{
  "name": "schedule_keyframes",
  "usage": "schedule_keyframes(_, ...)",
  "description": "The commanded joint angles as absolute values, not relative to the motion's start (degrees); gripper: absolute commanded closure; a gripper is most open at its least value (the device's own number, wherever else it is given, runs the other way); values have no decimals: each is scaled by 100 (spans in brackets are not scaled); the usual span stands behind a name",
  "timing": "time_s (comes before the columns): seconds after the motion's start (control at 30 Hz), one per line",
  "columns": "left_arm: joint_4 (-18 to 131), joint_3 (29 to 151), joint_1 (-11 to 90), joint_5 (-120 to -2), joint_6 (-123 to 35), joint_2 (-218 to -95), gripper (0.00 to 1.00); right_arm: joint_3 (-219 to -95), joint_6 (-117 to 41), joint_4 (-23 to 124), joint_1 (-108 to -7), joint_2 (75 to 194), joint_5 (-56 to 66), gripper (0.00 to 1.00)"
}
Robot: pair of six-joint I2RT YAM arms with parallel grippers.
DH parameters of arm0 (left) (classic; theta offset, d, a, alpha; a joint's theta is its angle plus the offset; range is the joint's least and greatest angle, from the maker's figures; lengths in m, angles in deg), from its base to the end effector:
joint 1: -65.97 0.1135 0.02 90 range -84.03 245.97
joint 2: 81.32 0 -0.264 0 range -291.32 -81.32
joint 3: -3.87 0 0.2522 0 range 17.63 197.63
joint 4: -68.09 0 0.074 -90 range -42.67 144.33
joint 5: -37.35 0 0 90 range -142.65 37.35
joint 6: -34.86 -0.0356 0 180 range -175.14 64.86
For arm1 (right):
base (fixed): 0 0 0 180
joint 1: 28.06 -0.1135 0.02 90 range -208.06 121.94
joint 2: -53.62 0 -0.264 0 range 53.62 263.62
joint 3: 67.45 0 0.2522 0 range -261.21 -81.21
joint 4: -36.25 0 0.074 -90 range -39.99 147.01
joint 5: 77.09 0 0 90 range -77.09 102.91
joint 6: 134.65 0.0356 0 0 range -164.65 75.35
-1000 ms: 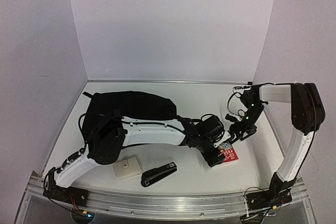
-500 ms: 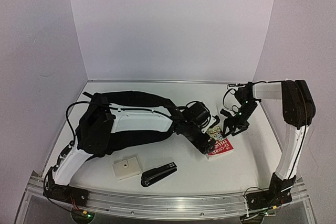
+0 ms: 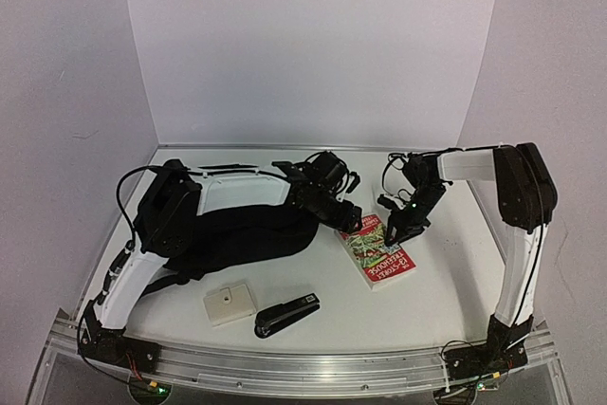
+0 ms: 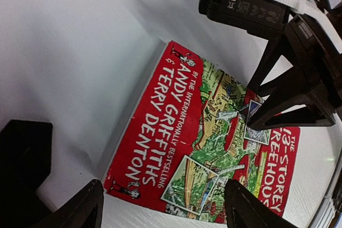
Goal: Pack the student bag
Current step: Move the book to the center of the board, then pick up the book from the center of the board.
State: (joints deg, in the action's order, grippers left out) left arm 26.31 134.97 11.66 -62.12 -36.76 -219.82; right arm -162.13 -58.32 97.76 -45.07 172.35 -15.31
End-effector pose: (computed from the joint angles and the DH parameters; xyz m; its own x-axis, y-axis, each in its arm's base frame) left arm 0.3098 -0.4413 0.1734 -0.6914 0.4294 -0.5811 0.6806 0.6570 -0.3243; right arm 0.3636 0.1288 0.1372 -0.8572 -0.4800 -0.1866 -0.5098 0.7394 0.4398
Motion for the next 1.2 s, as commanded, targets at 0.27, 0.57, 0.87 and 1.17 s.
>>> schedule_keyframes(0.27,2118,14120,1095,-6246,-3358,-22482,32,-16287,-5757,9336,-4860,17767,-1215,69)
schedule_keyframes(0.57,1492,14239,1095,-4847,-3264,-22407,23,-16252,-5729,9299,-4921,17808,-1033,69)
schedule_keyframes(0.87,1531,14239,1098,-5304,-3281,-22467,31,-16298,-5665,9281,-4968,17875,-1008,69)
schedule_keyframes(1.17,2682,13281,1095,-6058,-3206,-21633,52,-16304,-5590,9200,-5094,17968,-940,69)
